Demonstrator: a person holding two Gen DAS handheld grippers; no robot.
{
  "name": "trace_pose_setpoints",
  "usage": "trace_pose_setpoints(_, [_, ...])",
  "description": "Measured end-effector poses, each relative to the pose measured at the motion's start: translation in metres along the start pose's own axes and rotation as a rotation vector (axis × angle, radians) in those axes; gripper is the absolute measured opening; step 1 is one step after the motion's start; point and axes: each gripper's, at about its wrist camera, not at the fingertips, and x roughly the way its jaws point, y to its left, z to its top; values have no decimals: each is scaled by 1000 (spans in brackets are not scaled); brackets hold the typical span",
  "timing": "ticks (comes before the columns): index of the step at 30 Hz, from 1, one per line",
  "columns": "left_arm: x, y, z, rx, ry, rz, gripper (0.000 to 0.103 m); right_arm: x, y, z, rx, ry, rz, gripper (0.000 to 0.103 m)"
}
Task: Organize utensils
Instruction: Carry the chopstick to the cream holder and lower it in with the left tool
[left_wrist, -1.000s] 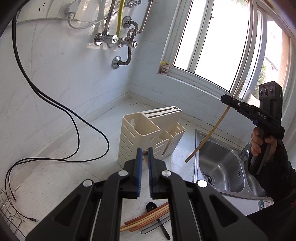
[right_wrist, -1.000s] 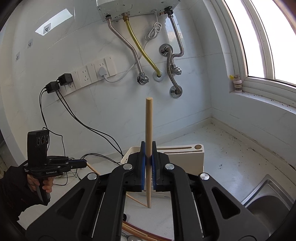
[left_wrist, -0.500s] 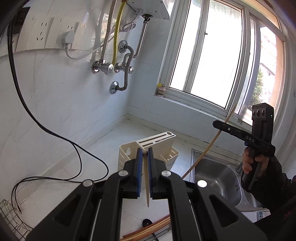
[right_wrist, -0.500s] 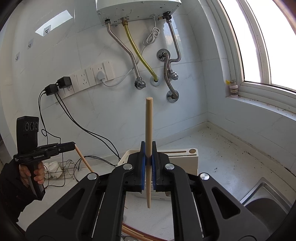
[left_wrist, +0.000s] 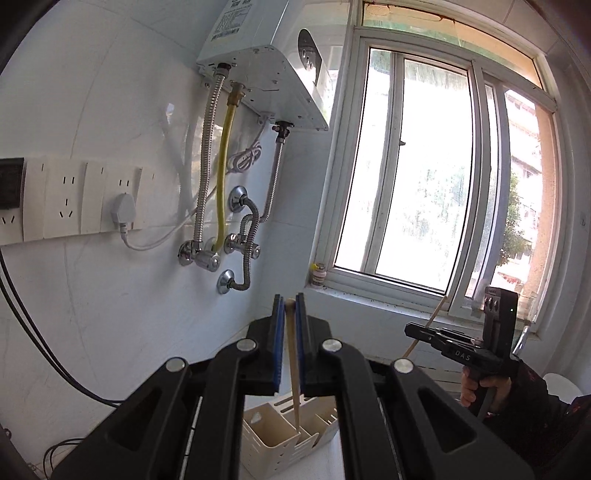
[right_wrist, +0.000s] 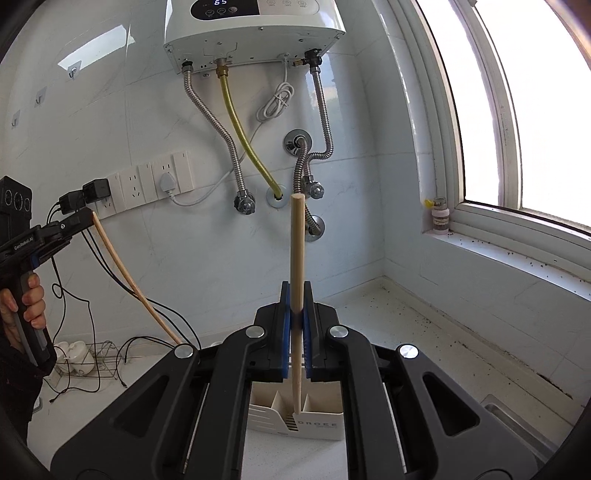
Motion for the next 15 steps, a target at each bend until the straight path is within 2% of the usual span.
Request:
trace_pose_setpoints(4, [11, 7, 3, 9, -5, 45, 5, 18, -9, 1, -13, 19, -39, 5])
trace_pose_setpoints(15, [60, 20, -36, 25, 111, 73, 5, 86, -12, -29, -70, 139, -88, 5])
